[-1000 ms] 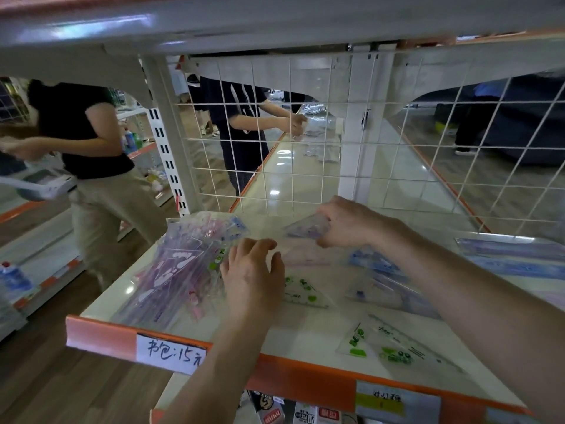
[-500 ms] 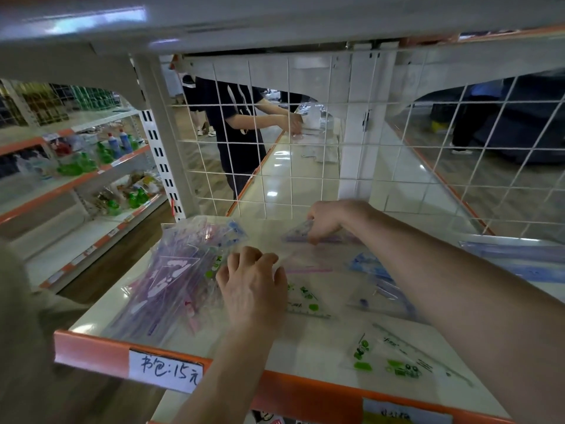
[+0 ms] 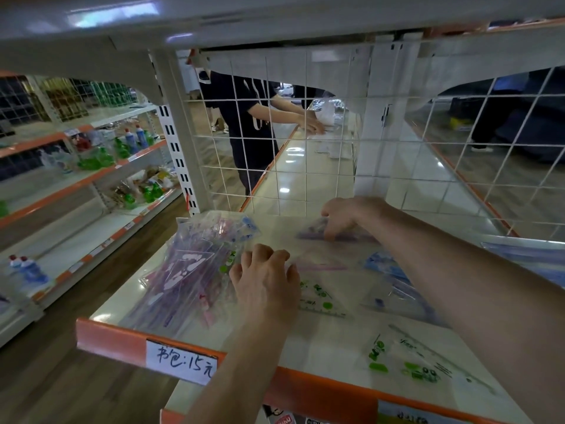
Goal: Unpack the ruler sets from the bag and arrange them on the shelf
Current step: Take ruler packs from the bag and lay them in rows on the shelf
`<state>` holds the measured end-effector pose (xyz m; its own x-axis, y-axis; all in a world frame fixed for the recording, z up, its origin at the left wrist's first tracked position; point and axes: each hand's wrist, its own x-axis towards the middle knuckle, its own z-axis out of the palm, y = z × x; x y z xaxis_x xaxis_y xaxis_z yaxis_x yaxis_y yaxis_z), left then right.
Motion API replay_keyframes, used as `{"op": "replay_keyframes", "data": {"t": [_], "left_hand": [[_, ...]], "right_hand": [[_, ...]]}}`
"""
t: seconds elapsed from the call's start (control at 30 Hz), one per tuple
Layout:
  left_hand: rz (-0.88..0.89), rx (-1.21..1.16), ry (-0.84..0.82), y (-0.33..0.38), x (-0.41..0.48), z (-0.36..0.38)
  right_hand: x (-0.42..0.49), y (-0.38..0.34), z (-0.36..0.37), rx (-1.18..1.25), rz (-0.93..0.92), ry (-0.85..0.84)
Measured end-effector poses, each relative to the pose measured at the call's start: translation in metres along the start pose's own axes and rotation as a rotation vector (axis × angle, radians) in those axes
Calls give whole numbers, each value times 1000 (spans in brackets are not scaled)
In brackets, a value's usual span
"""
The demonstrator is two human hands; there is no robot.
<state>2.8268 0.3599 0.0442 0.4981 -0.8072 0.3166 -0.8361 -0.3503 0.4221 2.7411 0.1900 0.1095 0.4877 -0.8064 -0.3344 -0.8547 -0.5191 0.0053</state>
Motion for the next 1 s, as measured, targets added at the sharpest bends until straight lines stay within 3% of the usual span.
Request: {"op": "replay_keyframes", "data": {"t": [0.17, 0.4, 0.67, 0.87, 1.0], "left_hand": [[-1, 22, -33, 2, -1, -3], [77, -65, 124, -10, -9, -27], [-125, 41, 121, -75, -12, -75], [-236, 37, 156, -121, -16, -98], [-291, 54, 117, -142, -11, -105]], "right_hand": [[-4, 1, 3, 28, -22, 65], [-32, -31, 5, 247, -240, 189], [-46, -117, 13, 404, -503, 279], [-41, -177, 31, 244, -496, 470], [-35, -188, 43, 126, -484, 405]]}}
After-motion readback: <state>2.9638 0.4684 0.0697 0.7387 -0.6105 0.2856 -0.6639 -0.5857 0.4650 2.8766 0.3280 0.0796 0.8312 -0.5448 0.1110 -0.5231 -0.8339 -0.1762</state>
